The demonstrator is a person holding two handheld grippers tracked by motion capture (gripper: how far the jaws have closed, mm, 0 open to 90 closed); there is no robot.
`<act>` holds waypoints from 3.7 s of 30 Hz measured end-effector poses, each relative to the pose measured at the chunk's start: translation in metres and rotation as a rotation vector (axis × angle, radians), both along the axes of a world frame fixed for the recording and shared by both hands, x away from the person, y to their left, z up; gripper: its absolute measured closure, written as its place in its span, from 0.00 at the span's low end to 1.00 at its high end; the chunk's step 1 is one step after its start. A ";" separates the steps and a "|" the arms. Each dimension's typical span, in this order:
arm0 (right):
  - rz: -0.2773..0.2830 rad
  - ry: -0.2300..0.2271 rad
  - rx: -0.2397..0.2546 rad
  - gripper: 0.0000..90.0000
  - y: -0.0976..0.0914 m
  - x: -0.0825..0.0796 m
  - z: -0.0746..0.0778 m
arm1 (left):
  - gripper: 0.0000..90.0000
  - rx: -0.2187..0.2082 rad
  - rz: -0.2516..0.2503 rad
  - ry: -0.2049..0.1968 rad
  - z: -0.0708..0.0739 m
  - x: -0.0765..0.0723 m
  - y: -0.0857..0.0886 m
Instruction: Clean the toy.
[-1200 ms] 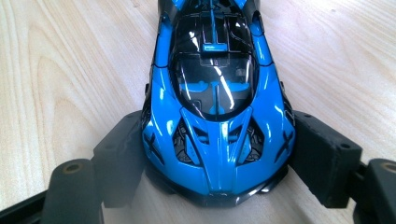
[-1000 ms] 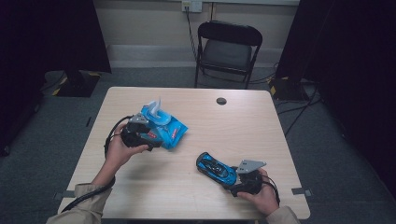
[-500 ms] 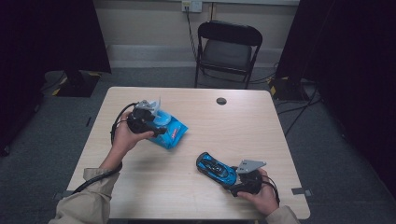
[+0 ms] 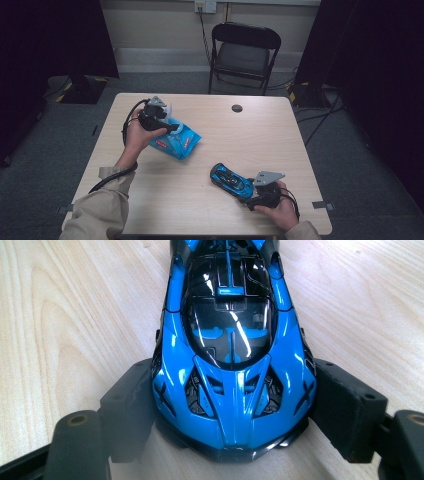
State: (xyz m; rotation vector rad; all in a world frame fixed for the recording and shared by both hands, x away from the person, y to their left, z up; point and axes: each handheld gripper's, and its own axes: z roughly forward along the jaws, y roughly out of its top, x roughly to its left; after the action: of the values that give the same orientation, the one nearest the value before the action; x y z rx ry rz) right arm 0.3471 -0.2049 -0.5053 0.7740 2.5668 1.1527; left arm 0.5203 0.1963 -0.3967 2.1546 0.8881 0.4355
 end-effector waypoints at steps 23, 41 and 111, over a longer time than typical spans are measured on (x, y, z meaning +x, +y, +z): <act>0.004 0.000 0.000 0.27 0.000 0.000 0.000 | 1.00 -0.016 0.107 0.081 -0.016 0.018 0.009; 0.004 -0.001 0.001 0.27 0.000 0.001 0.000 | 1.00 -0.059 0.132 0.124 0.021 0.008 0.013; 0.002 0.003 -0.001 0.27 0.000 0.000 0.000 | 1.00 -0.087 -0.048 0.077 0.166 -0.043 -0.028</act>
State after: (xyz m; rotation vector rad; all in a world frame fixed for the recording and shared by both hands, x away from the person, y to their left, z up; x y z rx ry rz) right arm 0.3476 -0.2051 -0.5050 0.7728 2.5710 1.1515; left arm 0.4774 0.1683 -0.2308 2.1202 0.8792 0.2861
